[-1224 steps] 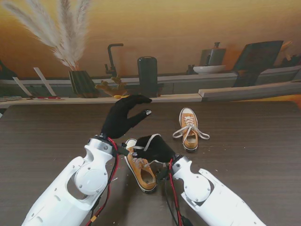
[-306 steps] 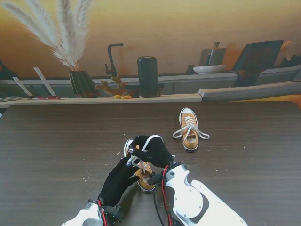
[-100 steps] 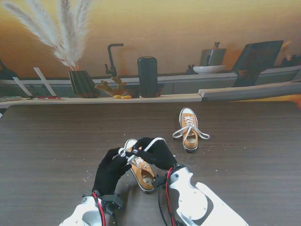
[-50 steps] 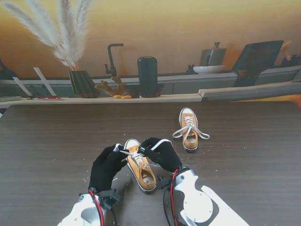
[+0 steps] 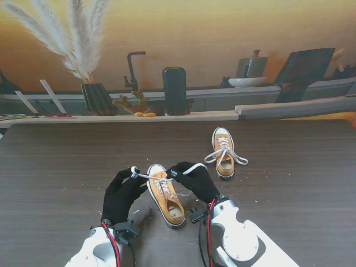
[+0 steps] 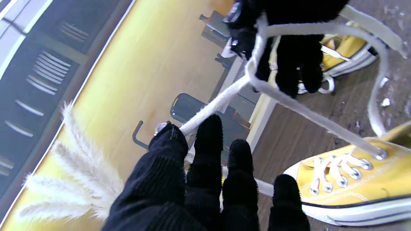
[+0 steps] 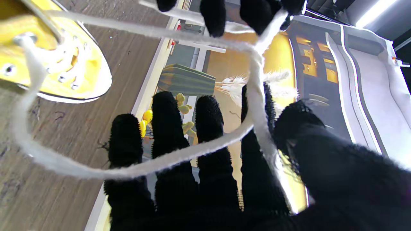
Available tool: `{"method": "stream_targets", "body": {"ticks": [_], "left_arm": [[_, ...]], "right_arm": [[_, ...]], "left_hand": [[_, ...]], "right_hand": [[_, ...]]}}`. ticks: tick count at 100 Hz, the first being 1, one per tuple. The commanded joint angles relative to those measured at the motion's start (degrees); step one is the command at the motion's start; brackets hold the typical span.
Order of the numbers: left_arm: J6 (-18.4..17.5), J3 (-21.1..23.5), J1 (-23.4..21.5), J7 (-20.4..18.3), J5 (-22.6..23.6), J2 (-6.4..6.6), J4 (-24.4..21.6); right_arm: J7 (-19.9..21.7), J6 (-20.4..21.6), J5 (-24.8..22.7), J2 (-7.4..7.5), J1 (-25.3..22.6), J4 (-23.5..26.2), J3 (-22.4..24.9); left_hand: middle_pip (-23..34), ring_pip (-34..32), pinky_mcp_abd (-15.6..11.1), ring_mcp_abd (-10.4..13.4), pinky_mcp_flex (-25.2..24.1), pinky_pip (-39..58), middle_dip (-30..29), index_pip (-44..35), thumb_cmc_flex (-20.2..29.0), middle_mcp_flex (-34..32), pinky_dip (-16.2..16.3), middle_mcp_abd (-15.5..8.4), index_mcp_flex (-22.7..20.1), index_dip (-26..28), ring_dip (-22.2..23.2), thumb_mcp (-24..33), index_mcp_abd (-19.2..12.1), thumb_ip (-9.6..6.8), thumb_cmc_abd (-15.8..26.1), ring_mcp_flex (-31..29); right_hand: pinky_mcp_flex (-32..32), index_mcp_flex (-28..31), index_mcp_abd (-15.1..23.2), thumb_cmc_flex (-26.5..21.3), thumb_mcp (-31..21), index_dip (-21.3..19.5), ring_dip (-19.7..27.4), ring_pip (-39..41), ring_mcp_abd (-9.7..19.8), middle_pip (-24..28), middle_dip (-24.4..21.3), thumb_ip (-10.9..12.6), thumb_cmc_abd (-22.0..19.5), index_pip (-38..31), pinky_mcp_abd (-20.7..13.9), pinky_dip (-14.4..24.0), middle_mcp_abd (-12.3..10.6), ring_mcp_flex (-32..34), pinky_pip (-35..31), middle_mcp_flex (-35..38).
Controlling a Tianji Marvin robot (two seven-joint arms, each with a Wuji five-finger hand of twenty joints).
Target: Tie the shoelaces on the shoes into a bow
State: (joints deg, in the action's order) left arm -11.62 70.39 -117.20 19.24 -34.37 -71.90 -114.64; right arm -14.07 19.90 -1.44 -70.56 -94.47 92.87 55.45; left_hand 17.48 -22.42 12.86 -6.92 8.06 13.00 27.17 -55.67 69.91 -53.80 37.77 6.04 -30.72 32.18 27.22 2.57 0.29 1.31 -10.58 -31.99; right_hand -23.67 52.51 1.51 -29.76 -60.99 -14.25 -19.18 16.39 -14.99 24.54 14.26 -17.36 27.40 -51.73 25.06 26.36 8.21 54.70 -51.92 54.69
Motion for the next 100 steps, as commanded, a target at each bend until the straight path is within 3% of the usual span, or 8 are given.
{"method": "stream_targets", "body": {"ticks": [1,16,27,35,51,64,80,100], "left_arm": [[0.13,0.27,-0.56,-0.7,-0.44,0.17,-0.28],[-0.35,0.69,-0.59,-2.29,-2.97,0.36,0.06],[-0.04,0.71,-0.63,-2.44,-3.51,0.36,0.03],[0.71,0.76,-0.82,-1.64,-3.19,0.23,-0.25],[1.39,1.13,-1.11,-0.29,-1.47,0.01,0.15],[1.61,1.69,-1.24,-0.33,-1.13,-0.01,0.65],[1.86,2.54,-1.46,-0.94,-0.89,0.09,1.09],[2.21,2.99,-1.69,-1.71,-0.27,0.23,1.67]], "right_arm": [[0.25,-0.06,-0.89,0.4,-0.28,0.12,0.3],[0.07,-0.05,-2.89,0.62,-0.41,-0.06,0.63],[-2.6,-0.59,-8.2,0.52,-0.29,-0.76,0.88],[-4.58,-1.09,-11.72,0.46,-0.31,-1.16,1.15],[-8.87,-2.2,-19.19,0.46,-0.01,-2.5,1.73],[-9.83,-2.68,-21.49,0.6,0.55,-3.5,2.16],[-10.8,-3.99,-22.46,0.53,0.78,-4.05,2.53],[-12.94,-3.22,-24.51,0.43,0.63,-4.83,3.13]], "left_hand": [[1.62,-2.43,-0.23,0.61,-0.14,1.16,6.55,-6.22,4.03,-0.2,0.44,-1.78,2.77,4.12,0.56,3.27,-7.36,-1.21,-0.99,-0.11],[12.64,-11.96,0.33,0.43,-0.11,2.48,26.52,-13.19,3.12,0.11,3.68,-3.63,7.29,11.95,8.78,9.31,-7.59,-1.46,-1.22,-0.58],[28.12,-23.85,-0.59,0.34,0.16,9.89,34.35,-14.67,4.05,3.94,14.68,-3.45,10.18,17.66,19.43,7.69,-7.37,-2.27,1.72,1.05],[33.04,-30.25,-1.66,-0.16,-2.9,22.6,36.04,-14.54,3.75,4.49,22.71,-3.28,10.7,20.36,20.91,7.82,-7.1,-3.64,2.4,1.61],[33.8,-31.52,-2.81,-0.17,-7.98,40.16,36.25,-14.31,3.04,4.71,12.82,-3.41,10.97,20.87,21.26,8.28,-7.33,-4.8,2.51,2.0],[33.5,-31.19,-2.94,-0.06,-8.61,42.43,36.41,-14.26,2.82,4.85,9.83,-3.53,10.96,20.46,21.04,8.54,-7.53,-4.96,2.55,2.28],[33.43,-31.08,-3.0,0.07,-8.66,42.56,36.46,-14.23,2.86,5.0,9.66,-3.61,11.03,20.44,21.0,8.37,-7.62,-4.93,2.69,2.37],[33.25,-30.68,-3.09,0.2,-8.96,42.28,36.64,-14.2,2.77,5.15,9.26,-3.56,11.07,20.33,20.85,8.22,-7.67,-5.24,2.57,2.66]], "right_hand": [[0.63,-0.46,0.23,-0.15,0.41,1.35,1.15,-1.31,-0.41,-2.54,-1.46,0.78,-1.06,0.96,-1.77,-1.17,0.75,0.01,0.69,1.38],[-0.55,-0.18,0.22,1.11,0.36,1.53,0.96,-0.36,-1.32,-3.74,-2.01,0.87,-1.96,2.1,-0.76,-1.64,1.55,2.13,-0.14,3.79],[-6.59,0.63,2.12,2.49,0.6,-0.12,-1.69,5.15,-1.83,-2.75,-1.79,0.85,-2.92,1.61,1.54,-0.81,1.34,8.29,-5.89,9.04],[-11.23,1.26,4.54,4.69,0.67,-2.35,-6.41,13.28,-1.79,6.94,4.33,0.86,-4.08,1.64,3.13,2.72,-0.69,13.33,-13.78,9.03],[-26.13,3.35,3.95,6.81,-0.68,-5.04,-17.51,45.81,0.51,30.05,20.79,1.12,-4.67,1.27,6.88,13.87,-4.54,19.84,-32.27,16.35],[-39.49,5.15,2.9,4.8,-5.1,-4.86,-22.16,69.64,10.09,42.14,30.89,-0.24,2.54,-4.05,2.19,17.9,-9.43,20.46,-46.05,21.12],[-42.56,6.64,3.61,3.49,-11.96,-10.2,-24.04,74.44,14.43,43.21,34.29,-1.76,11.96,-11.53,-4.1,20.29,-11.36,20.58,-53.99,23.11],[-42.89,8.22,3.46,4.19,-11.95,-19.2,-25.95,75.37,16.76,45.48,33.74,-1.8,10.08,-10.46,-6.76,23.08,-13.97,20.71,-54.94,23.8]]}}
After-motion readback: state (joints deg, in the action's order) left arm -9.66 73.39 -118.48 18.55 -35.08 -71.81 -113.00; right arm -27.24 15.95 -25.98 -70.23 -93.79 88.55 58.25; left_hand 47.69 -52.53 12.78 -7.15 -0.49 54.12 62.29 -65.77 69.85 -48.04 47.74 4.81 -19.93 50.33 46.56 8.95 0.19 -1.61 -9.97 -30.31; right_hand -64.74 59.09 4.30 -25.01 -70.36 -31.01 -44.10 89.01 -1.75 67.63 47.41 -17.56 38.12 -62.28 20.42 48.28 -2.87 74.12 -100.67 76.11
